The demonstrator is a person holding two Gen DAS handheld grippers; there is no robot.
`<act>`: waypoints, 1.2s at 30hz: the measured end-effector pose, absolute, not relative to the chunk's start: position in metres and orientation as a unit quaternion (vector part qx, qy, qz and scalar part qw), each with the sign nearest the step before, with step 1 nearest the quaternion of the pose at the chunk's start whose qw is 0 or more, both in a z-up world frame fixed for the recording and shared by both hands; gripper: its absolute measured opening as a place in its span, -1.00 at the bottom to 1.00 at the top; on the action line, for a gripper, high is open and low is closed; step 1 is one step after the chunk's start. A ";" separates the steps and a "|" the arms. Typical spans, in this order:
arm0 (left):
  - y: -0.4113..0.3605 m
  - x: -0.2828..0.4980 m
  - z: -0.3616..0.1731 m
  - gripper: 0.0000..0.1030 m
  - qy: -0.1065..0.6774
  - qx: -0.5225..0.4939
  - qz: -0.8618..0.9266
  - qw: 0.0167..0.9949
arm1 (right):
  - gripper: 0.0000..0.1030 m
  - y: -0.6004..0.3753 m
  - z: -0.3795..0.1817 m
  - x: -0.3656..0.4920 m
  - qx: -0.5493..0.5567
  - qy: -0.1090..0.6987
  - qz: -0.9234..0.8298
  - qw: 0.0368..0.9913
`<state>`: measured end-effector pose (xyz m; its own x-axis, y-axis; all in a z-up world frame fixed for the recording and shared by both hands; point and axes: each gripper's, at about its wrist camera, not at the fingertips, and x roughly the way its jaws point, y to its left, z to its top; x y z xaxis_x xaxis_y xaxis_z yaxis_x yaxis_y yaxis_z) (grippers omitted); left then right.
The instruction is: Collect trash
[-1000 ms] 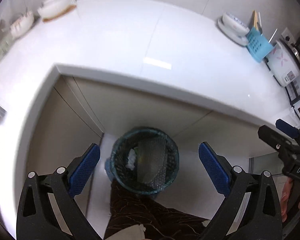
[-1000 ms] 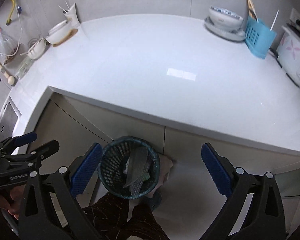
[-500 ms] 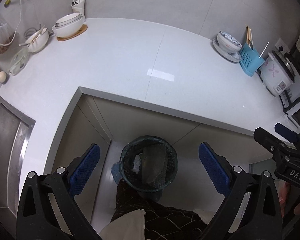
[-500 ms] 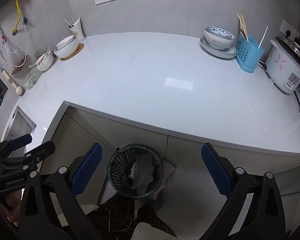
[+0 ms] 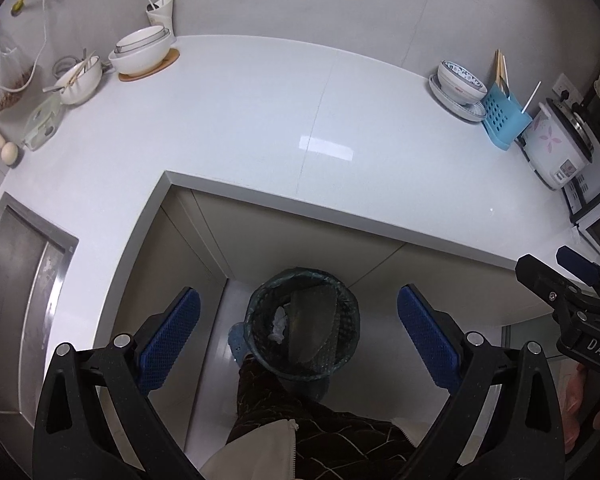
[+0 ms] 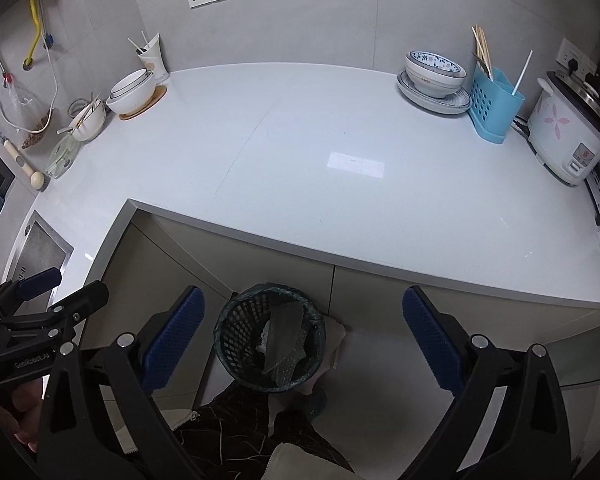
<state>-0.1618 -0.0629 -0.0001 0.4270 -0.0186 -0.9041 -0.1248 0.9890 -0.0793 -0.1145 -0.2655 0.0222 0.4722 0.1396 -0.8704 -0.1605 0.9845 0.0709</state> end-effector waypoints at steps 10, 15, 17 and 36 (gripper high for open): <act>-0.061 -0.160 0.002 0.88 0.540 -0.073 0.033 0.838 | 0.85 -0.266 0.027 -0.114 -0.010 0.510 0.087 0.856; -0.060 -0.160 0.001 0.88 0.543 -0.076 0.032 0.836 | 0.85 -0.267 0.028 -0.113 -0.010 0.512 0.088 0.855; -0.060 -0.161 0.000 0.88 0.544 -0.078 0.031 0.835 | 0.85 -0.267 0.028 -0.112 -0.011 0.511 0.087 0.855; -0.065 -0.162 0.002 0.88 0.545 -0.072 0.028 0.835 | 0.85 -0.267 0.029 -0.113 -0.009 0.512 0.081 0.855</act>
<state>-0.1624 -0.0653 0.0018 0.4046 -0.0319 -0.9139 -0.1254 0.9880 -0.0900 -0.1125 -0.2665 0.0291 0.4628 0.1297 -0.8769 -0.1488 0.9866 0.0673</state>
